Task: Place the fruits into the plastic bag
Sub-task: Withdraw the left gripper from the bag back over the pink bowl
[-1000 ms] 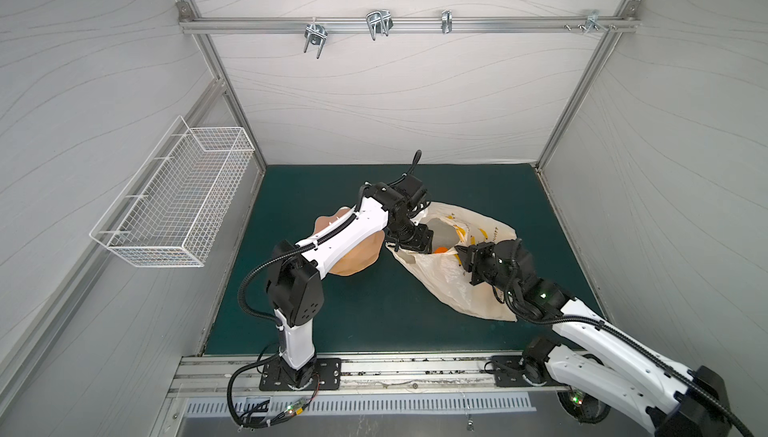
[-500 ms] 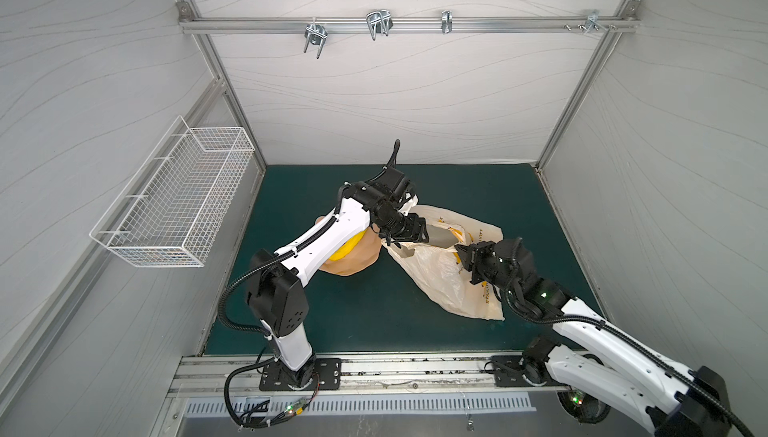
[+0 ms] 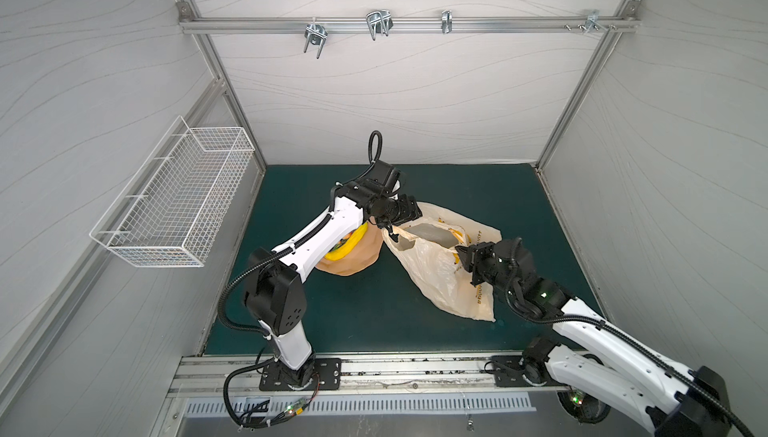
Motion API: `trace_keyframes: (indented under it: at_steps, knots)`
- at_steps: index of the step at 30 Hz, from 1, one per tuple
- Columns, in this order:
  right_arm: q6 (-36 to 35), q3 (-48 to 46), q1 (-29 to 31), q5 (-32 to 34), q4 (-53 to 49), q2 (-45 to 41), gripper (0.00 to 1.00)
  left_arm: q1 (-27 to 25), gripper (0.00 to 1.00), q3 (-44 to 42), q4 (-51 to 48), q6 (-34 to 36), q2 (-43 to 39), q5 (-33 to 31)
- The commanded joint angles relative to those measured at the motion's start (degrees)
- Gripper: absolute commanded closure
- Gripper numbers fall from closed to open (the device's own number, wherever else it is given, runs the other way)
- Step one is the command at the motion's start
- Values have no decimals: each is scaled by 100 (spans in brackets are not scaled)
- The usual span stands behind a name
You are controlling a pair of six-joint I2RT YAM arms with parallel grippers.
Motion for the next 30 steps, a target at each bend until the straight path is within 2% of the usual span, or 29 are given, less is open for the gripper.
trace_keyframes:
  at_steps: [1,5,10,14,17,19,24,30]
  knots:
    - [298,91,-28,31,-160,-64,100,47,25,-187,673,-630,-252,-510]
    - [301,88,-31,5,-169,-46,100,67,25,-475,1143,-893,-265,-608]
    - [300,84,-25,23,-195,-70,100,136,25,-500,1249,-998,-210,-797]
    - [304,84,-31,31,-195,-73,100,179,25,-29,382,-845,18,-1449]
    - [312,76,-31,31,-221,-73,100,307,26,4,143,-802,69,-1594]
    - [309,68,-32,31,-230,-82,100,395,26,-55,292,-734,39,-1347]
    - [324,62,-25,51,-207,-50,100,406,25,149,39,-316,-187,-1304]
    - [357,47,-32,31,-83,51,100,511,24,841,-1352,640,-124,-1727]
